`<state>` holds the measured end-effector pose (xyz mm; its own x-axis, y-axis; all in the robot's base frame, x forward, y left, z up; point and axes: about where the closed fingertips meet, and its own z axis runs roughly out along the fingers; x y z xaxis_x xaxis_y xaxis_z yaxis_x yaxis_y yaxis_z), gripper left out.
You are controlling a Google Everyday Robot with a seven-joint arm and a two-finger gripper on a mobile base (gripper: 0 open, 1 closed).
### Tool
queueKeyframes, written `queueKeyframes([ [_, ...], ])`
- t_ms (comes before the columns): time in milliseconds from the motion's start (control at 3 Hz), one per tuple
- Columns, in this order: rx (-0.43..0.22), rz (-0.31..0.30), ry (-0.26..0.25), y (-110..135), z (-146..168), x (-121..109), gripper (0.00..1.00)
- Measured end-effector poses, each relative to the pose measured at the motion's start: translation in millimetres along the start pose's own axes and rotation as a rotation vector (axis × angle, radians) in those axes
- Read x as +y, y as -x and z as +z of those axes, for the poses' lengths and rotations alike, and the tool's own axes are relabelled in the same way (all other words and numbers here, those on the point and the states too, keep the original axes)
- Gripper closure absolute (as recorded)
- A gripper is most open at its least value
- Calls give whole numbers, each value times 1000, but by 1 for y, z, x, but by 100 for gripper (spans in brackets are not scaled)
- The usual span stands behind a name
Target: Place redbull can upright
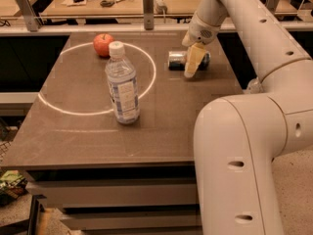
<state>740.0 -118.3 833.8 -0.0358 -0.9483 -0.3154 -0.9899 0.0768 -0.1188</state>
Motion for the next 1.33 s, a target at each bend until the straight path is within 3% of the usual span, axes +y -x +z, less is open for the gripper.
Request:
queueKeyframes([
  [1000,22,22,20,-15,3,6,87],
  [1333,21,22,19,-15,3,5,100],
])
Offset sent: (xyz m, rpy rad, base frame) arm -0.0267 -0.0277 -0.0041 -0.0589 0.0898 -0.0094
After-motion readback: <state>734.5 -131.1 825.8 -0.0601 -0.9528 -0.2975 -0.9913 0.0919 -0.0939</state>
